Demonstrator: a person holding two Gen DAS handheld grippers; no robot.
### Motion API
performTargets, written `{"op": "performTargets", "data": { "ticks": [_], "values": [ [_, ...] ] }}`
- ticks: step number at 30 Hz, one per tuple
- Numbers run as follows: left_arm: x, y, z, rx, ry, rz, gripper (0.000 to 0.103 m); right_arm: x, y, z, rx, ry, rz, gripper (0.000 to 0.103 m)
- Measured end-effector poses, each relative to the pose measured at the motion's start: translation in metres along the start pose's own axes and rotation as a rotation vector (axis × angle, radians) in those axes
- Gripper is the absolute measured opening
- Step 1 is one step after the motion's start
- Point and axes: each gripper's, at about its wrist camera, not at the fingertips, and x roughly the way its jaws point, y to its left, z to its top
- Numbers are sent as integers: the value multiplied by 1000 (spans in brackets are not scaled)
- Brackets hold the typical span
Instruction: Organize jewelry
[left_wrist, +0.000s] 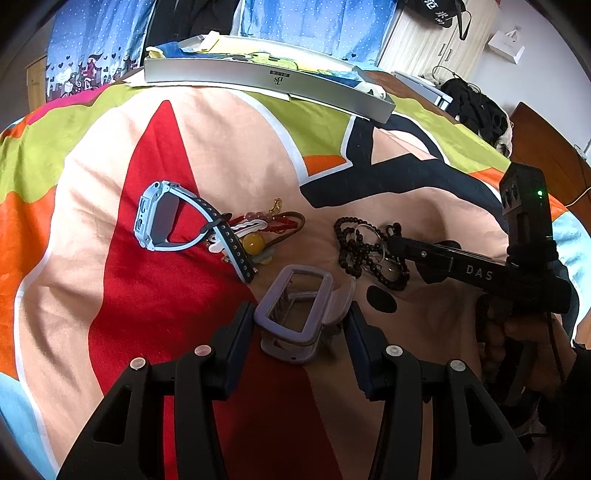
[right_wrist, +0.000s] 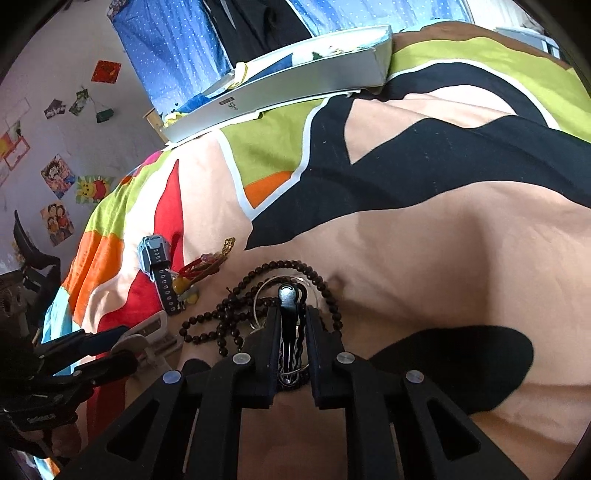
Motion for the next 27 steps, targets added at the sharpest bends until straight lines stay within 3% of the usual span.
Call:
{"op": "performTargets", "data": {
  "ticks": [6,18,22,27],
  "values": [
    [-1,0,0,-11,-4,-2,43,-14,-3,3,15,-71,8,13],
    [-6,0,17,-22,-46,-20,43,-33,-16,13,107,-230,127,13],
    [-10,3,36,-29,-72,-29,43,-41,-11,26,89,-273,132,13],
    [-21,9,88,-7,-129,-32,43,-49,1,63,36,-318,145,13]
  ]
}}
